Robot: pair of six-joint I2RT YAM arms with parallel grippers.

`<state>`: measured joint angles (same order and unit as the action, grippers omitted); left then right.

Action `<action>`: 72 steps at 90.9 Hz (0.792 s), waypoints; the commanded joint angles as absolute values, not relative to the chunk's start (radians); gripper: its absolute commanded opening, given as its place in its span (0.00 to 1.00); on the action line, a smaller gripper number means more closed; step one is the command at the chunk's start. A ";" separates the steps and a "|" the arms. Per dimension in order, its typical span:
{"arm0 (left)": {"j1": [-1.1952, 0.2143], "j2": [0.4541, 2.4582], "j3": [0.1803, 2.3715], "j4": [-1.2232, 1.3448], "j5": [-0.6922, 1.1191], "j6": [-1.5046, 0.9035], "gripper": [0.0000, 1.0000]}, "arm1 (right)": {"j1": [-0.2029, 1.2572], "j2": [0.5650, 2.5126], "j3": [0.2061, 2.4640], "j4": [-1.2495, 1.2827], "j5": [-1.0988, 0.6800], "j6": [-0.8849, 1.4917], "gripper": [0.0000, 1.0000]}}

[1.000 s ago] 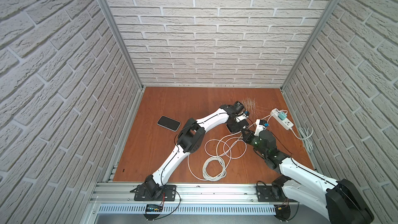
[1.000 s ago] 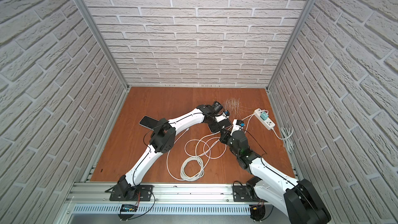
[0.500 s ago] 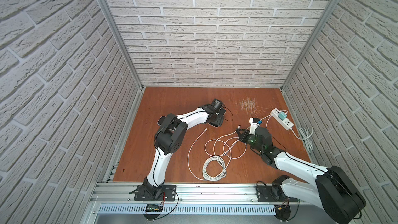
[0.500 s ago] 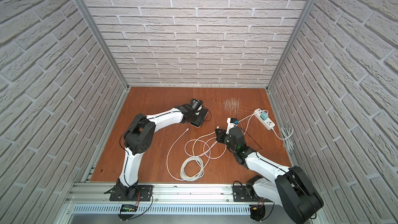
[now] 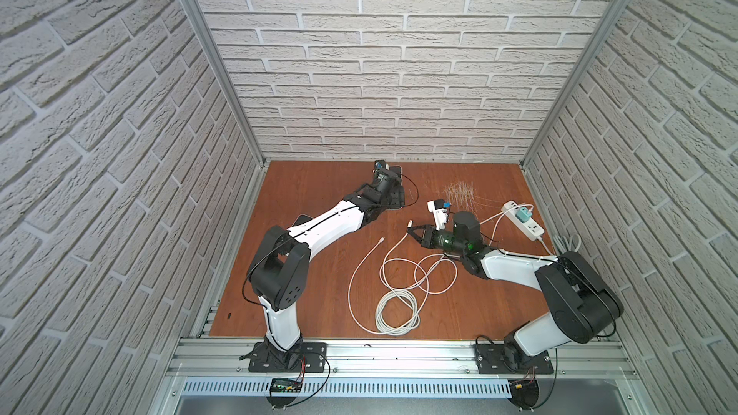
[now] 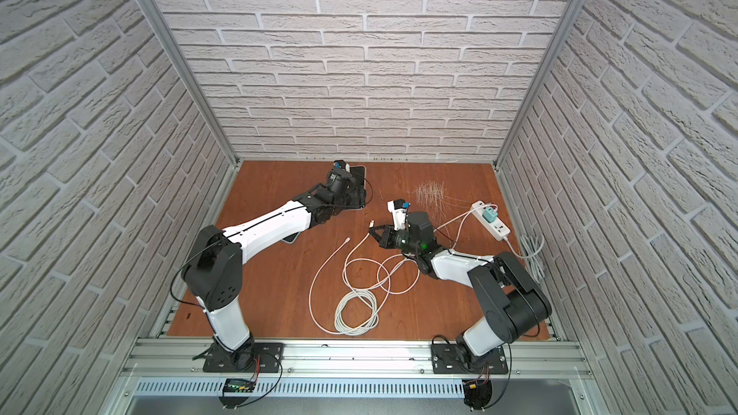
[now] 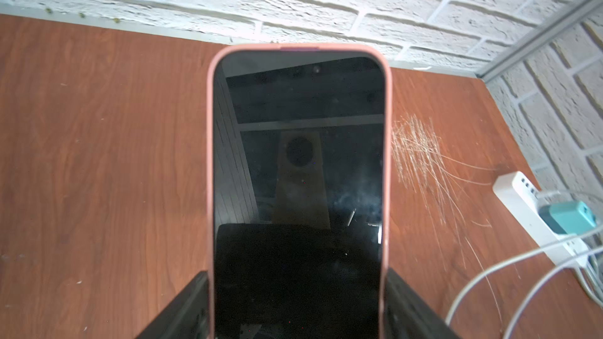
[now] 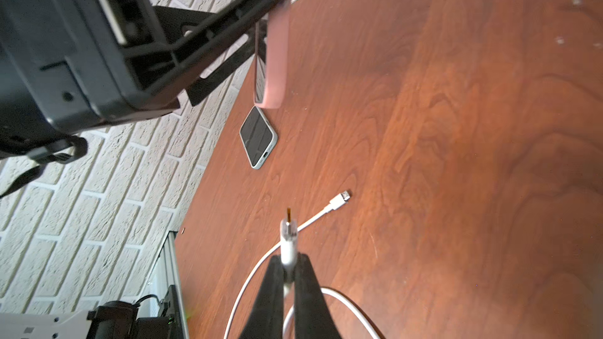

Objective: Plug the charging cable into the phone
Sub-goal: Pick up the phone at the center of the board, then insert the charging cable into the phone.

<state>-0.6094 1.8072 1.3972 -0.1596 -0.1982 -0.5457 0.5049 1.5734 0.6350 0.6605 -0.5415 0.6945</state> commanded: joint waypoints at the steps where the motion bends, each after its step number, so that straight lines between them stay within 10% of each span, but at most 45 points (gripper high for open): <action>1: -0.610 1.761 1.374 -0.067 -0.257 -0.568 0.50 | 0.512 1.605 0.671 0.711 -0.650 0.666 0.03; 72: -0.608 1.748 1.387 -0.108 -0.275 -0.604 0.47 | 0.556 1.666 0.745 0.641 -0.683 0.631 0.03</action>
<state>-0.6079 1.7916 1.3518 -0.1596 -0.2474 -0.6033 0.5415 1.6642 0.7242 0.6323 -0.6632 0.6537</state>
